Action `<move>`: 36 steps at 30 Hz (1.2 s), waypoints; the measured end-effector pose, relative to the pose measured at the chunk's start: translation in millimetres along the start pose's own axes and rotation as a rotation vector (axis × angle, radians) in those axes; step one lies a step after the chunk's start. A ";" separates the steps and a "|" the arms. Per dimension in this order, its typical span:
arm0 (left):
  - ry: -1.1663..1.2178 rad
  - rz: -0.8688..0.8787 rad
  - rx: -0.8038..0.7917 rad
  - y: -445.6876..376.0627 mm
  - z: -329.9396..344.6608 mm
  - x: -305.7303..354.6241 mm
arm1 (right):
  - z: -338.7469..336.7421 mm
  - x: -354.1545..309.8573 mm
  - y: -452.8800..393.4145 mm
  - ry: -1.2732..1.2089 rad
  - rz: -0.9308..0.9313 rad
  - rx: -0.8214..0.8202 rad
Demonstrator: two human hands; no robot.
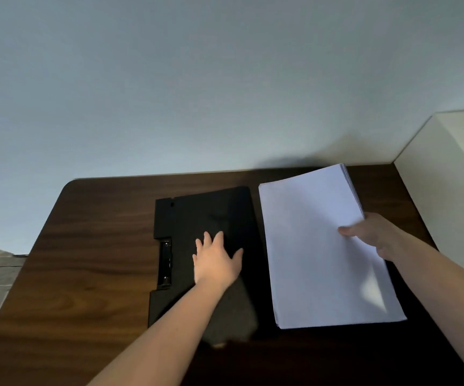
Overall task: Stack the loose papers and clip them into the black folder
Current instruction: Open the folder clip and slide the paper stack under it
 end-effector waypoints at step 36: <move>-0.220 -0.232 -0.320 -9.3 24.7 55.5 | -17.1 15.8 2.0 -0.134 0.020 -0.072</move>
Point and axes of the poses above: each hand's wrist, its own y-axis away from the middle knuckle, its own z-axis out of the palm, x = y × z, the point moved 7 cm from there along -y, towards the middle knuckle, and after that the axes turned 6 degrees about z, right-handed, at the moved point
